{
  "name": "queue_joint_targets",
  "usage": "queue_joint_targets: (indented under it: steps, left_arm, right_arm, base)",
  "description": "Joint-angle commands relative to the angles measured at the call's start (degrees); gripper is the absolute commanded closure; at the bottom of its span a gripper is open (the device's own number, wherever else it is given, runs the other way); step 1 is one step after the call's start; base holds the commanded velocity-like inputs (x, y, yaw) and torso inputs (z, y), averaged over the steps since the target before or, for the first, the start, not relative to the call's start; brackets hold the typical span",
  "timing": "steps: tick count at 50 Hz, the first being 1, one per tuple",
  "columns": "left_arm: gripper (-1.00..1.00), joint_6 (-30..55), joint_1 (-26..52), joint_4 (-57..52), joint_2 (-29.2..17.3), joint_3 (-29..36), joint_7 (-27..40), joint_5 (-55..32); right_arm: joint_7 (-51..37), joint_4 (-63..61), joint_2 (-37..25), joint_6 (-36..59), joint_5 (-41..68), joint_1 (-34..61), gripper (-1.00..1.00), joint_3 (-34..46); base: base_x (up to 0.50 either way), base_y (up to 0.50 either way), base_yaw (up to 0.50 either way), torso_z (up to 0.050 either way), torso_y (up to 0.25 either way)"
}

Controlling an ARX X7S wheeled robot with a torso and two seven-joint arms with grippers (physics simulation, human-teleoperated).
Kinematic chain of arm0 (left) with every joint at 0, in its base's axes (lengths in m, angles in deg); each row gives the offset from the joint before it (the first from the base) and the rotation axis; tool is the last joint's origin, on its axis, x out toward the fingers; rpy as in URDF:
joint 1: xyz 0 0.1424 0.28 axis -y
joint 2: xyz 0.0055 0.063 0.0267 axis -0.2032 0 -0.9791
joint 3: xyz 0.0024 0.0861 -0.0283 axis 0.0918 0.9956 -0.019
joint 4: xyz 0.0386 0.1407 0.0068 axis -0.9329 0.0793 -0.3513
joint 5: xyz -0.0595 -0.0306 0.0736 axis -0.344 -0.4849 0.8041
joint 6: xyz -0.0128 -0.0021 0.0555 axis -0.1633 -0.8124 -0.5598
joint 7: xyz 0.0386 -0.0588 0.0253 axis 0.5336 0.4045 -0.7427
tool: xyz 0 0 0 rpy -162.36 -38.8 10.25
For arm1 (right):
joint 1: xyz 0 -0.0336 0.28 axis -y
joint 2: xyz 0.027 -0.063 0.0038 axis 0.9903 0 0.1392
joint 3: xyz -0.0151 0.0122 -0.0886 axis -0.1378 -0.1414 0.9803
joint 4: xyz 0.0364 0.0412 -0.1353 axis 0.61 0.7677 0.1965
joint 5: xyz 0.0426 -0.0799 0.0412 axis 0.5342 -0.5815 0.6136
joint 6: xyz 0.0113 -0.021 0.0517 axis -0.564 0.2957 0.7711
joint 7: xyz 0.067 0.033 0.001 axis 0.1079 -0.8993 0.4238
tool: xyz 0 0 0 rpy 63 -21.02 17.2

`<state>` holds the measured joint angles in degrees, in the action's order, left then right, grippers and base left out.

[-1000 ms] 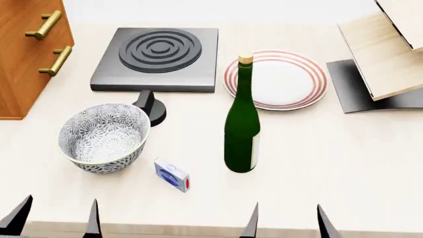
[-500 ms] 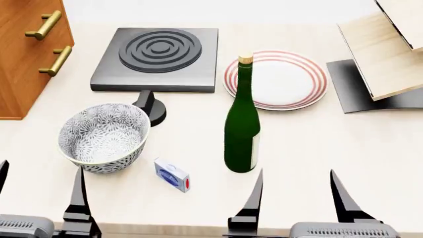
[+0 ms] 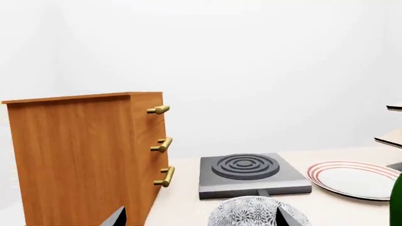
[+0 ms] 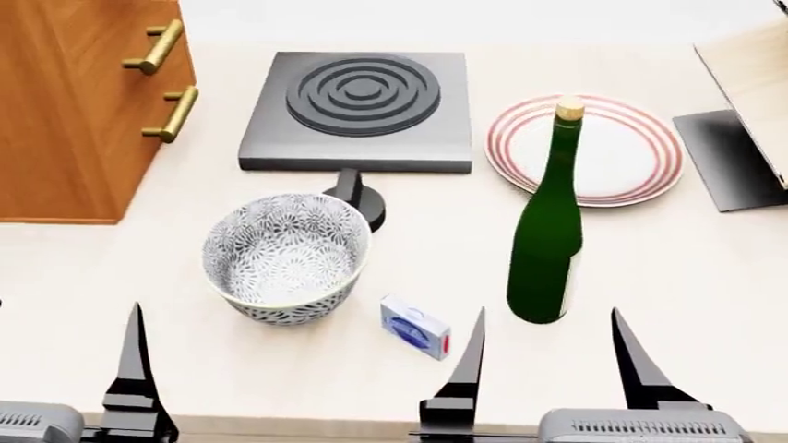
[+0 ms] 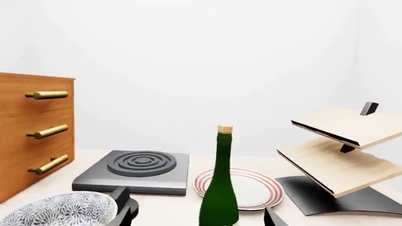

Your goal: Put the bowl on the top of the cabinet.

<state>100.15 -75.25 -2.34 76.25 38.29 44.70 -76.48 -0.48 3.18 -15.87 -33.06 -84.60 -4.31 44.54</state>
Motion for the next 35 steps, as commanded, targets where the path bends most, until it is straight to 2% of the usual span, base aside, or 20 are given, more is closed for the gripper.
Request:
queue_joint_targets:
  steps: [1,9,32,35]
  left_arm:
    - [-1.0,-0.17,0.05,0.13,-0.58,0.17,0.61,-0.57]
    - [-1.0,-0.06,0.11,-0.04,-0.85,0.3,1.08,-0.94]
    - [-1.0,-0.25,-0.03,-0.27,-1.77,0.65,2.17,-1.83]
    - [-1.0,-0.83,-0.34,0.01,-1.9,0.66,2.22,-1.99]
  right_arm:
    - [-0.76,-0.02,-0.45,-0.26,0.51,0.13,-1.0,0.54]
    - [-1.26,0.18,-0.72,-0.39,1.08,0.34,-1.0,0.48]
    - [-2.63,0.6,-1.68,-1.03,0.75,0.32,-1.0,1.83]
    - [-2.92,0.7,-1.89,-1.72,0.1,0.14,-1.0,2.44]
  base:
    - [0.0,0.42,0.0,0.0,0.0]
    - [0.0,0.25,0.0,0.0,0.0]
    - [0.0,0.5,0.0,0.0,0.0]
    - [0.0,0.23,0.0,0.0,0.0]
